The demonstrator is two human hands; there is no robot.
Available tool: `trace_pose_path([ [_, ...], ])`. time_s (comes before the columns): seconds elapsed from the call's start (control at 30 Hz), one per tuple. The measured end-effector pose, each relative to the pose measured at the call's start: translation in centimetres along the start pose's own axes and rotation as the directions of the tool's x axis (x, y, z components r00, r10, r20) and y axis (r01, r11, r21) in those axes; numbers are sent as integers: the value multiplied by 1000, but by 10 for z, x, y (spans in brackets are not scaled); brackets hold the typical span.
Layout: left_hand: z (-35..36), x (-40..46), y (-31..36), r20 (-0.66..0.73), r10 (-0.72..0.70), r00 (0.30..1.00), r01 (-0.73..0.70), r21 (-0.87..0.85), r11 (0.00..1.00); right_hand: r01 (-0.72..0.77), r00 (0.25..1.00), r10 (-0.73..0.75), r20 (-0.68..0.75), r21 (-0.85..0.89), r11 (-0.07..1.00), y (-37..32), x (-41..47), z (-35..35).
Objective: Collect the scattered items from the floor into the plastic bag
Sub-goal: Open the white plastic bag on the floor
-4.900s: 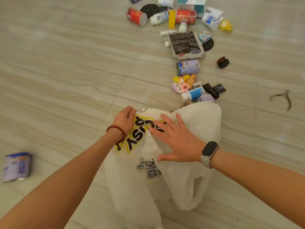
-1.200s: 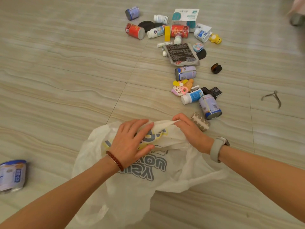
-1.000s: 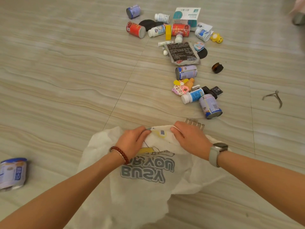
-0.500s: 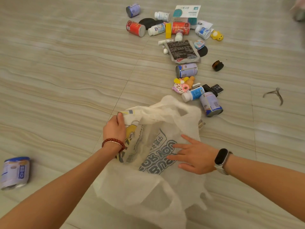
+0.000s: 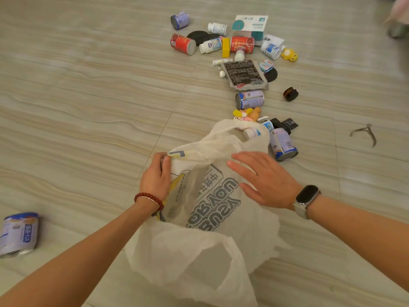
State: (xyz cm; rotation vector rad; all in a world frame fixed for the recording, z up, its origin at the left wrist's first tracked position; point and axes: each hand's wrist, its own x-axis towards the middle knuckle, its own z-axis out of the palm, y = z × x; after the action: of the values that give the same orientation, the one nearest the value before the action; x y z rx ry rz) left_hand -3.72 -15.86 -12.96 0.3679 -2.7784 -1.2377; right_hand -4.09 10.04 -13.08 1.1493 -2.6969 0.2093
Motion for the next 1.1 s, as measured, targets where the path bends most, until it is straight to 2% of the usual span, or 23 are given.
trace_pose_path([
  [0.17, 4, -9, 12, 134, 232, 963, -219, -104, 970, -159, 983, 172, 60, -178, 971, 6, 26, -4],
  [0.27, 2, -9, 14, 141, 267, 953, -237, -196, 951, -204, 946, 255, 200, -245, 948, 20, 24, 2],
  [0.37, -1, -7, 11, 130, 212, 969, -183, -204, 962, -216, 924, 241, 297, -114, 970, 21, 13, 11],
  [0.43, -4, -6, 4, 120, 169, 978, -150, -156, 976, -354, 895, 327, 305, 37, 935, 14, 10, 13],
  [0.47, -5, -6, 0, 121, 150, 981, -136, -111, 984, -460, 857, 386, 341, 168, 872, 11, 11, 13],
  [0.5, -6, -6, -4, 127, 128, 984, -121, -59, 991, -564, 812, 440, 382, 322, 761, 10, 14, 14],
  [0.57, -7, -6, -11, 135, 76, 988, -79, 21, 997, -676, 728, 558, 398, 552, 488, 8, 19, 15],
  [0.67, -8, -7, -16, 117, 36, 993, -46, 80, 996, -706, 558, 685, 469, 702, 93, 8, 30, 19],
  [0.7, -8, -5, -16, 104, 36, 994, -46, 88, 995, -693, 530, 687, 497, 721, 13, 8, 34, 21],
  [0.73, -9, -4, -17, 89, 36, 995, -44, 91, 995, -688, 533, 677, 508, 725, -1, 7, 37, 19],
  [0.8, -13, 2, -19, 46, 26, 999, -30, 94, 995, -680, 598, 648, 471, 727, 99, 4, 45, 16],
  [0.87, -18, 9, -25, -9, 8, 1000, -7, 95, 995, -653, 679, 616, 399, 712, 259, 3, 53, 18],
  [0.93, -24, 17, -33, -104, -45, 993, 56, 97, 994, -641, 749, 550, 370, 614, 461, 3, 64, 21],
  [1.0, -28, 26, -39, -234, -149, 961, 167, 59, 984, -605, 796, 480, 368, 508, 613, 2, 81, 23],
  [1.1, -30, 43, -39, -374, -283, 883, 291, -37, 956, -536, 843, 467, 267, 475, 698, -6, 112, 16],
])
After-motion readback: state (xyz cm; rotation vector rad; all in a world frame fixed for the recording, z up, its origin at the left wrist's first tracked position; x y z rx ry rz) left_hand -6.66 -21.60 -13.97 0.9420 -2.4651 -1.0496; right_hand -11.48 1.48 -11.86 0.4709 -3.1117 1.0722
